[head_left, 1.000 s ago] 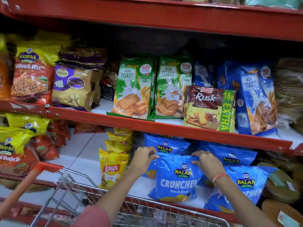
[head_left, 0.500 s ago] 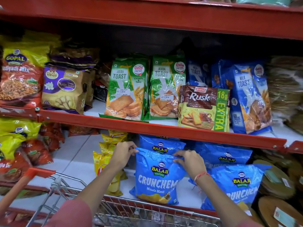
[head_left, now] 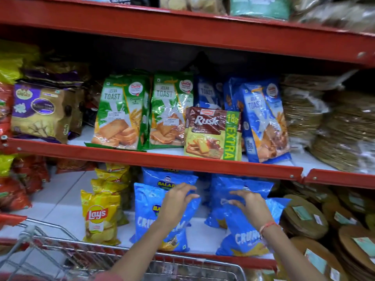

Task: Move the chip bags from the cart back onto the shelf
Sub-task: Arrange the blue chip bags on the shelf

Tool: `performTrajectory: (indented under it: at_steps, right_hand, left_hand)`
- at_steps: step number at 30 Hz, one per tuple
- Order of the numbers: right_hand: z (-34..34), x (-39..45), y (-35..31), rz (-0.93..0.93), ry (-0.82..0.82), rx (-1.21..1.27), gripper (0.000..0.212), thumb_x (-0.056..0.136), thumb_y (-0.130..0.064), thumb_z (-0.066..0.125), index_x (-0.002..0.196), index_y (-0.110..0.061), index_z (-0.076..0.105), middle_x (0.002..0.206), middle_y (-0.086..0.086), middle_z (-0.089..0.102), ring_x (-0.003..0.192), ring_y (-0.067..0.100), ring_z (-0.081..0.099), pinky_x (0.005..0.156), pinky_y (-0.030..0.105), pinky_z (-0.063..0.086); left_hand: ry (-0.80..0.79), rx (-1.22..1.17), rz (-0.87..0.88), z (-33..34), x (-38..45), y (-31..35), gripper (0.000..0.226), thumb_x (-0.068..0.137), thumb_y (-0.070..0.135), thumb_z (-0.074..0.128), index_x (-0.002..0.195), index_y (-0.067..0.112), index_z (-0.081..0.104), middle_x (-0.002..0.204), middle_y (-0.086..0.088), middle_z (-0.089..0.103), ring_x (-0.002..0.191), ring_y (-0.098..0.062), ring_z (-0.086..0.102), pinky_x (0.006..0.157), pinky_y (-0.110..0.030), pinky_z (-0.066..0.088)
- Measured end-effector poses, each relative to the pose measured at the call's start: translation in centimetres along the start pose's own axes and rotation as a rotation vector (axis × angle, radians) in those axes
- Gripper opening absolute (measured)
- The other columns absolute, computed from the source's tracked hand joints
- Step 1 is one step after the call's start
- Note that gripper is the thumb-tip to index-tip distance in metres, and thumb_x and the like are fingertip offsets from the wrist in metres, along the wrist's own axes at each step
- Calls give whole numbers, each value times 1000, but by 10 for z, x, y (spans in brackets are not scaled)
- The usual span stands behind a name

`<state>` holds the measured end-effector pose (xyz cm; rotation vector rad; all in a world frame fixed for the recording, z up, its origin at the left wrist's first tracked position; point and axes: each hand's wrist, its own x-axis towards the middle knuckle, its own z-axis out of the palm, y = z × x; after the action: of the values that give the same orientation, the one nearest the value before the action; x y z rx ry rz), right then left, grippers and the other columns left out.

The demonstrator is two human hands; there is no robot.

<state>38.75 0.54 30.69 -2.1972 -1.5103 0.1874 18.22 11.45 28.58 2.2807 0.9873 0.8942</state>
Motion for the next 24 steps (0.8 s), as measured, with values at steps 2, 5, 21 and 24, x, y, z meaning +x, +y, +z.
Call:
performTrajectory:
  at_steps: [2, 5, 21, 24]
  right_hand:
    - [-13, -2, 25, 34, 1, -47, 33, 83, -30, 66, 115, -22, 62, 120, 6, 67, 108, 26, 62, 87, 36, 48]
    - [-28, 0, 60, 59, -39, -107, 38, 86, -24, 63, 122, -19, 56, 124, 9, 63, 112, 27, 58, 91, 37, 45]
    - [-18, 16, 90, -66, 23, -275, 22, 92, -16, 51, 109, -22, 65, 106, 8, 71, 99, 24, 65, 80, 36, 54]
    - [-14, 16, 97, -45, 19, -270, 25, 89, -11, 54, 107, -25, 65, 106, 6, 71, 98, 24, 65, 79, 35, 54]
  left_hand:
    - [-62, -29, 11, 27, 4, 22, 30, 80, 30, 66, 102, 11, 66, 105, -11, 70, 99, -27, 63, 85, -26, 38]
    - [-184, -46, -23, 64, 8, 48, 40, 78, 33, 66, 110, 10, 60, 113, -12, 67, 107, -27, 60, 91, -34, 43]
    - [-153, 167, -175, 84, 32, 38, 16, 86, 23, 60, 96, 12, 64, 91, -19, 71, 89, -34, 62, 77, -41, 50]
    - [-181, 216, -159, 85, 36, 39, 15, 89, 20, 56, 100, 13, 63, 95, -17, 71, 92, -33, 63, 75, -37, 48]
